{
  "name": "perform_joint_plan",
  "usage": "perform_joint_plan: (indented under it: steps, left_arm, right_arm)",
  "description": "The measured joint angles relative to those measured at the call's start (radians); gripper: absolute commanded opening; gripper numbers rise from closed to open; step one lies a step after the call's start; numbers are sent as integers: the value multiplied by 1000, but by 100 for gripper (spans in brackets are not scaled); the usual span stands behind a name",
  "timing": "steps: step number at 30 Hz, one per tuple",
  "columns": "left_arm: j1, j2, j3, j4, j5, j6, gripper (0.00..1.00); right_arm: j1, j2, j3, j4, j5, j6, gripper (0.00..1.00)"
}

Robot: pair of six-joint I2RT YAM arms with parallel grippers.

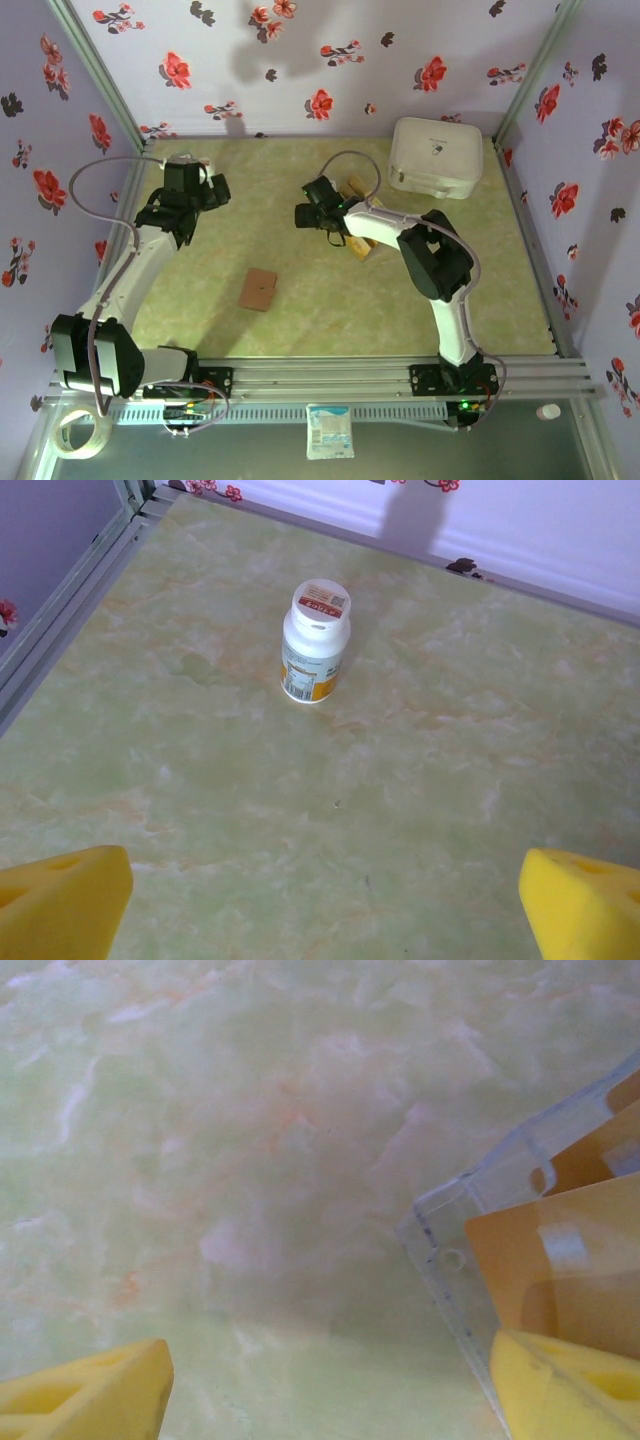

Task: Put the credit cards into the card holder
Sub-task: Move the storage box to the center of the table, then move the card holder to the center of the table.

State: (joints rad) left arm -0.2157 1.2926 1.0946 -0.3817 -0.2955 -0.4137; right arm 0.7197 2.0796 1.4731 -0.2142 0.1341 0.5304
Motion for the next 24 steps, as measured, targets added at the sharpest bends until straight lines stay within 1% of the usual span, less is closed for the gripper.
perform_joint_plan:
  steps: [3, 6, 12, 15, 18, 21, 24]
  left_arm:
    - [0, -3, 0, -15, 0, 0, 100]
    - [0, -22, -6, -40, 3, 0, 100]
    - [0, -92, -49, -109, 11, 0, 100]
    - [0, -127, -75, -146, 23, 0, 100]
    - [0, -160, -108, -179, 54, -1, 100]
    - [1, -174, -139, -204, 109, -5, 100]
    - [1, -174, -183, -214, 188, -19, 100]
  right_arm:
    - [6, -44, -13, 4, -85, 4, 86]
    - [26, -126, -56, 22, -153, 27, 89]
    - [85, -267, -169, 86, -206, 95, 87]
    - [111, -307, -254, 133, -221, 139, 84]
    - [126, -327, -347, 176, -238, 199, 78]
    - [144, -332, -429, 231, -256, 266, 73]
    - [188, -331, -492, 290, -273, 342, 67]
